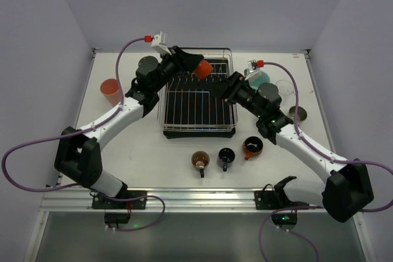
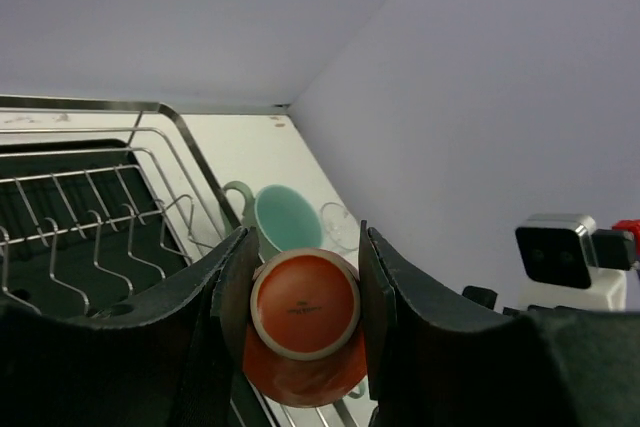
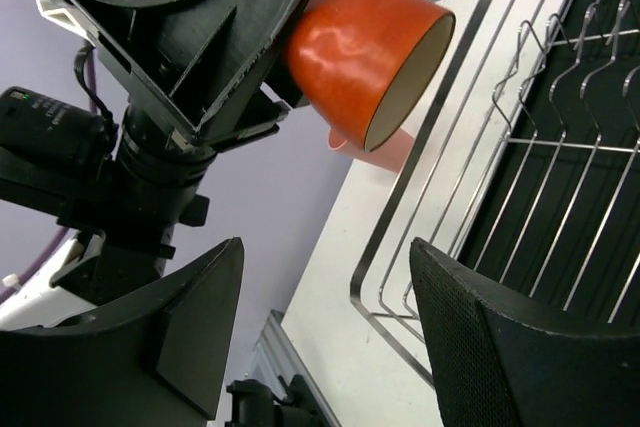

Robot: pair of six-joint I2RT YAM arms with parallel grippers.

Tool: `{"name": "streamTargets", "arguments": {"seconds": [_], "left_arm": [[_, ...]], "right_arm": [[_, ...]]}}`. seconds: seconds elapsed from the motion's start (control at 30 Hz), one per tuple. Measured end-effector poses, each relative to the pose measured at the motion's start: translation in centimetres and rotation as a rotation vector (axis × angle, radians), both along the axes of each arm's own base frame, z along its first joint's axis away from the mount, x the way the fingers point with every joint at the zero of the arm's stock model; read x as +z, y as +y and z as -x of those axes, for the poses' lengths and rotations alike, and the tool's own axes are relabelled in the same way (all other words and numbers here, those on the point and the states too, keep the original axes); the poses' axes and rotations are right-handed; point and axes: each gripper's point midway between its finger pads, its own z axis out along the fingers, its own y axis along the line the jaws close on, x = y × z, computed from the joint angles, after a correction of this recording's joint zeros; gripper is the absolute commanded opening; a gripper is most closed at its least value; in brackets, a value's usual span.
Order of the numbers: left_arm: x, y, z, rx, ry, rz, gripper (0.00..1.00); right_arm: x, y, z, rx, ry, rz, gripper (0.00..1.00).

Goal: Unload the cups from the dish rack

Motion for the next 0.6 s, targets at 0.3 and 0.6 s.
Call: {"name": "streamTargets", "arguments": {"seconds": [0.3,0.6], "left_arm": [[-0.3,-0.3,3.1,-0.092,0.048,0.115,0.0],[-0.4,-0.3,5.5,-0.166,0.079,0.215,0.0]], "right_arm": [[2.3,1.0,0.8,0.081,-0.07,-0.075,0.67],[2.4,2.7,0.2,0.159,-0.056,-0.142,0.49]]}}
